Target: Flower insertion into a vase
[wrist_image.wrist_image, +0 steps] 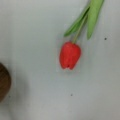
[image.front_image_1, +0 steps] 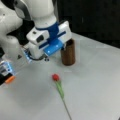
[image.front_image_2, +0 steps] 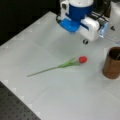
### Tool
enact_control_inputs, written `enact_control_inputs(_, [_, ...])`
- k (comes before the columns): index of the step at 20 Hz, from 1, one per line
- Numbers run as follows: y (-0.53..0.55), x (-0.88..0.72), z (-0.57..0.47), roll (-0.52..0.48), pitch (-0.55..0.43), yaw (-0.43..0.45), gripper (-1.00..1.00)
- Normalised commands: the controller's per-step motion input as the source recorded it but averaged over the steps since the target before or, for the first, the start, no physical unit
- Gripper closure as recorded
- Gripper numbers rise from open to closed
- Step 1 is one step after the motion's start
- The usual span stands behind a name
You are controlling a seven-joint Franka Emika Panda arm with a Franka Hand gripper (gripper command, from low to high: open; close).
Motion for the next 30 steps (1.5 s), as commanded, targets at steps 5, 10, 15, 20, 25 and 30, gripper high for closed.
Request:
enact_control_inputs(5, [-0.18,0.23,-0.29,-0.173,0.007,0.152,-1.00])
enact_control_inputs(10, [-0.06,0.23,-0.21,-0.183,-0.026,0.213,-1.00])
enact_control_inputs(15, [-0.15,0.27,-0.23,-0.180,-0.040,0.268,-1.00])
enact_control_inputs(20, [-0.18,0.23,-0.10,-0.140,0.000,0.264,-1.00])
enact_control_inputs(25, [-0.22,0.23,-0.01,-0.100,0.030,0.261,-1.00])
enact_control_inputs(30, [-0.20,0.29,-0.09,-0.043,0.050,0.193,-1.00])
